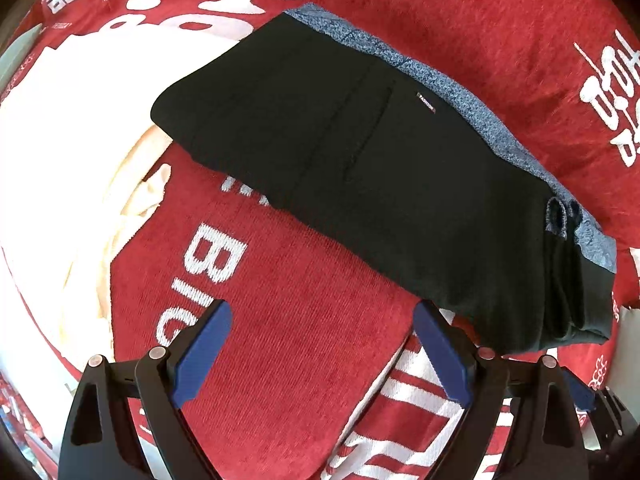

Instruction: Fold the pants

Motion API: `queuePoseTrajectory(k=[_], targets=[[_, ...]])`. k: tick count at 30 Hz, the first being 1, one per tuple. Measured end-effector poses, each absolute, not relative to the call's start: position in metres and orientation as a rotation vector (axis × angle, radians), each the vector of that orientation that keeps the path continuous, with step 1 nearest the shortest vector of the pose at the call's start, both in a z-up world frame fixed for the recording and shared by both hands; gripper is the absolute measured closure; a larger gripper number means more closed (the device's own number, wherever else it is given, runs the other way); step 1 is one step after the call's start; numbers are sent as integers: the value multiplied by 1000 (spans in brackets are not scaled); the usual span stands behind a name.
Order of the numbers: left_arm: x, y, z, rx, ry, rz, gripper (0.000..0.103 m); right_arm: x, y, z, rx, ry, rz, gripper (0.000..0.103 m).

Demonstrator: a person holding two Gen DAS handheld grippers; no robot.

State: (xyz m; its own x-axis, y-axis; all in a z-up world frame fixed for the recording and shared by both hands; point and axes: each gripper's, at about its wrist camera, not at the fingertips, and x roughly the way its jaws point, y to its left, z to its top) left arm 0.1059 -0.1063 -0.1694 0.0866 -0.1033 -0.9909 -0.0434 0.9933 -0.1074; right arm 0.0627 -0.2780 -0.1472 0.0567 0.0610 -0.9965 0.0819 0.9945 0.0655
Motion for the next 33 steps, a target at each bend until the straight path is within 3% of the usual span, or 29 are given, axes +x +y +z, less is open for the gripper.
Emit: queuePoseTrajectory(k=[8,33], targets=[[108,-110,-172,-120,1486,-38,11,65,-280,-147,124,1507,-19,24],[112,-120,-172,-114,1489,-29,9,68,-283,-147,146,1502,-23,23]])
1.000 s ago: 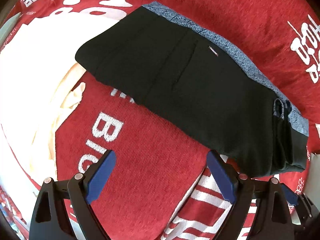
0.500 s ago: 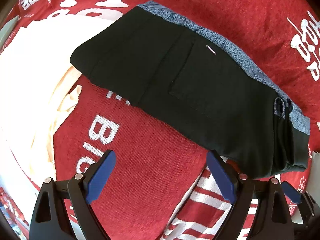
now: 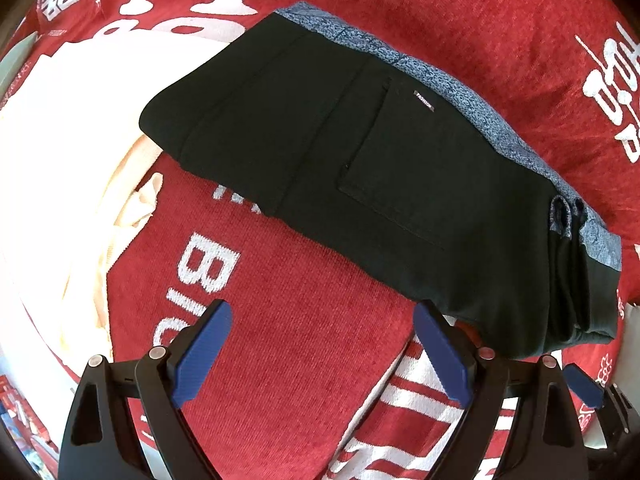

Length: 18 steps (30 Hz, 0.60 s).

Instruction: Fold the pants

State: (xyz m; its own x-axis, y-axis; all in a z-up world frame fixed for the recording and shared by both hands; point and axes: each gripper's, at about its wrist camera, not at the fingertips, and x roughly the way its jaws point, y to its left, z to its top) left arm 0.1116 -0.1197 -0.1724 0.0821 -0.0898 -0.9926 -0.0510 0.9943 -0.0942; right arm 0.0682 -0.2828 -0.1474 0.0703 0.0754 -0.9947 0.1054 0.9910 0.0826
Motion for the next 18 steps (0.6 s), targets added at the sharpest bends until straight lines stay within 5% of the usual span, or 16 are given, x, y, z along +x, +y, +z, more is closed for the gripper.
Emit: queuePoseTrajectory(k=[18], targets=[[114,-119,-173,-171,1478,-64,8,66,-286,-146,163,1492,-35,23]])
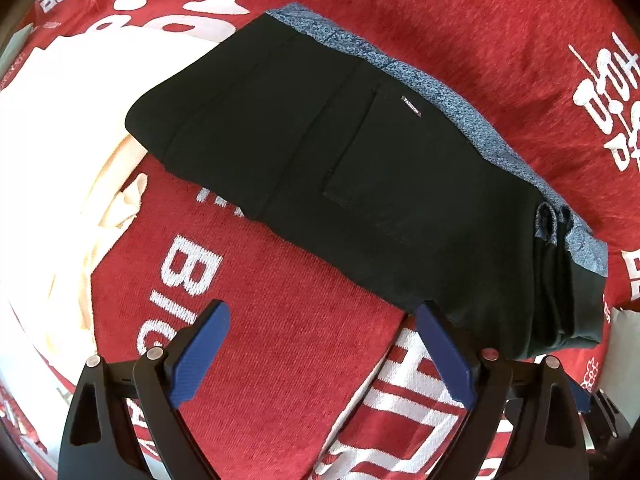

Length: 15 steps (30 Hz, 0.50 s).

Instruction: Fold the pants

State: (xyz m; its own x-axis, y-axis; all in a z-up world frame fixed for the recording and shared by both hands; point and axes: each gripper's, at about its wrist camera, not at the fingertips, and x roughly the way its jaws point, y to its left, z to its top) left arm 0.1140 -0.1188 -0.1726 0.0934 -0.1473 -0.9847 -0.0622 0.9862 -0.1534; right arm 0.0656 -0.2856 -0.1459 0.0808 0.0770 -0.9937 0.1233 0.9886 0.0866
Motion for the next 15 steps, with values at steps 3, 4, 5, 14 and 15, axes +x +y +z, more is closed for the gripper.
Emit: queuePoseTrajectory(k=[3,4,5,14,15], targets=[[115,-114,-168,-202,1455,-73,8,65,-286,-146,163,1492,-36,23],[114,-108,-165,-225,1441,-80,8,64,-287,-146,165,1492,-36,23],[114,-101,-162,-267,1420,-91,8,64,-287,-145,167,1492,-36,23],[123,-51,-167,-535,1287,-119,8,60,-282,-145,178,1469,18,23],[125,-48,-170,-560,1277,-119,8,60,-280,-145,177,1464,26,23]])
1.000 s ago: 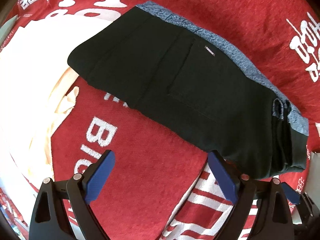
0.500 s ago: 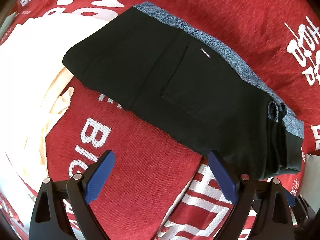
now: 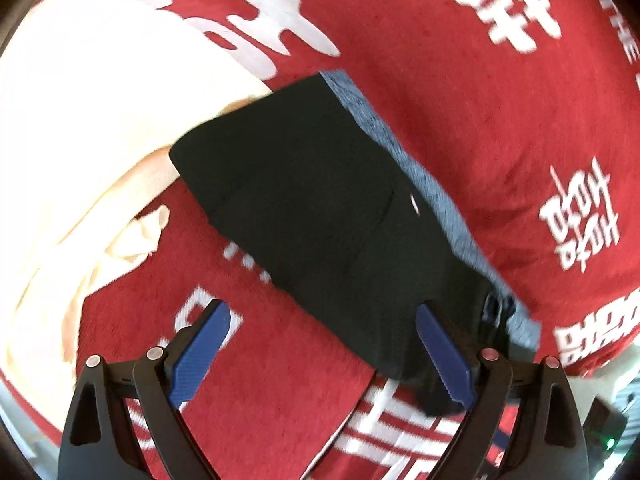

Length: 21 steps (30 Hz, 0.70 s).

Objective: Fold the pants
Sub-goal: 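Grasp the trouser end with the left gripper and lift it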

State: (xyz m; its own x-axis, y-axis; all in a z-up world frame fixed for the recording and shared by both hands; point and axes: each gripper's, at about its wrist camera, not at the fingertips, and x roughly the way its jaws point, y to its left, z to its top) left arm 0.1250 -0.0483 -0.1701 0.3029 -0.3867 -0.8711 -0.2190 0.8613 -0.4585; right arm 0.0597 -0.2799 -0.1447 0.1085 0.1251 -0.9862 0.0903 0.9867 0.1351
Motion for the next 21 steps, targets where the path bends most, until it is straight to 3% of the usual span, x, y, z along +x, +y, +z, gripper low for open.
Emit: queuePoseTrajectory(k=[8,21], targets=[[138,-37,-188,-691,1229,-144,8,58,-271,-150,176,1451,79,23],[158,-51,-178,-679,1128,-218,8,58,-273,-147,195,1435,96,23]])
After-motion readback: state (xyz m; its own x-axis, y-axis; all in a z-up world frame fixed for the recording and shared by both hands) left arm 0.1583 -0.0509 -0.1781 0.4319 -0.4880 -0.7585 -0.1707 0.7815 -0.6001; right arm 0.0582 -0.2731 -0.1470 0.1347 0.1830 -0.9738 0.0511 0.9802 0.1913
